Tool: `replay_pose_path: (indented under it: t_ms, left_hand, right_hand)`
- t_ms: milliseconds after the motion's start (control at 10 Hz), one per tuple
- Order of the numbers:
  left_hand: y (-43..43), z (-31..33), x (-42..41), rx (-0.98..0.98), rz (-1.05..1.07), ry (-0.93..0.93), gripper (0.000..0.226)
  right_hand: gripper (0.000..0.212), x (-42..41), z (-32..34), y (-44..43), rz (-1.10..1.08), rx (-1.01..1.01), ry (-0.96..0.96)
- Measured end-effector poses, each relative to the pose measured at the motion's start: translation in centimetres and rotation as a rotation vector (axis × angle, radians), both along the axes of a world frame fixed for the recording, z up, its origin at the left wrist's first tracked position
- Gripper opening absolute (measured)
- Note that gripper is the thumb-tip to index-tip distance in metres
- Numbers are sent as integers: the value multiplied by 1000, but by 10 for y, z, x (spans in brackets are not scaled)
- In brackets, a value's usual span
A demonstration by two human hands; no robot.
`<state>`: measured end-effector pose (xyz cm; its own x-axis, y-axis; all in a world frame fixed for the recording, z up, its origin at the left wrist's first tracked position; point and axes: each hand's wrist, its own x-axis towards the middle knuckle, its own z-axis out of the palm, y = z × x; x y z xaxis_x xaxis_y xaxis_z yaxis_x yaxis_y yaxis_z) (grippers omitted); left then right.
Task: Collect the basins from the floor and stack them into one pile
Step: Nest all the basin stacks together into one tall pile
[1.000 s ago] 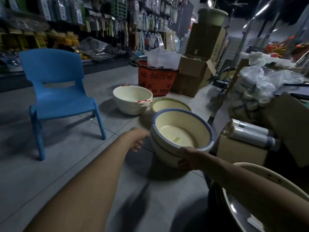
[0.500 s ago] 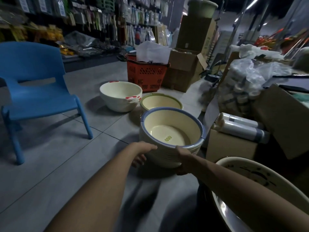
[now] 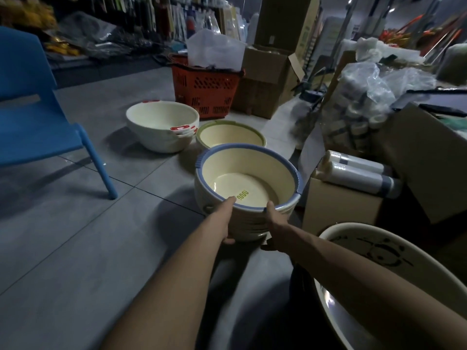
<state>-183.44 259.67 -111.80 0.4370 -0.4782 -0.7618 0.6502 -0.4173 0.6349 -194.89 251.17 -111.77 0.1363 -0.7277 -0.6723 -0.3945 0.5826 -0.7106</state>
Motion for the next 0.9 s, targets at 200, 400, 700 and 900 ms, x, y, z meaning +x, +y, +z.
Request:
replay_pose_path:
  t_ms: [200, 400, 700, 900]
  left_hand:
    - [8, -18, 5, -63, 27, 86, 92]
    - [18, -13, 1, -122, 29, 106, 69]
    - [69, 0, 15, 97, -311, 34, 65]
    - [98, 26, 37, 210, -346, -183, 79]
  right_hand:
    - [86, 6, -22, -14, -18, -49, -52]
    - [78, 9, -6, 4, -55, -135, -26]
    - [54, 7, -12, 17, 363, -350, 486]
    - [85, 6, 18, 46, 217, -360, 509]
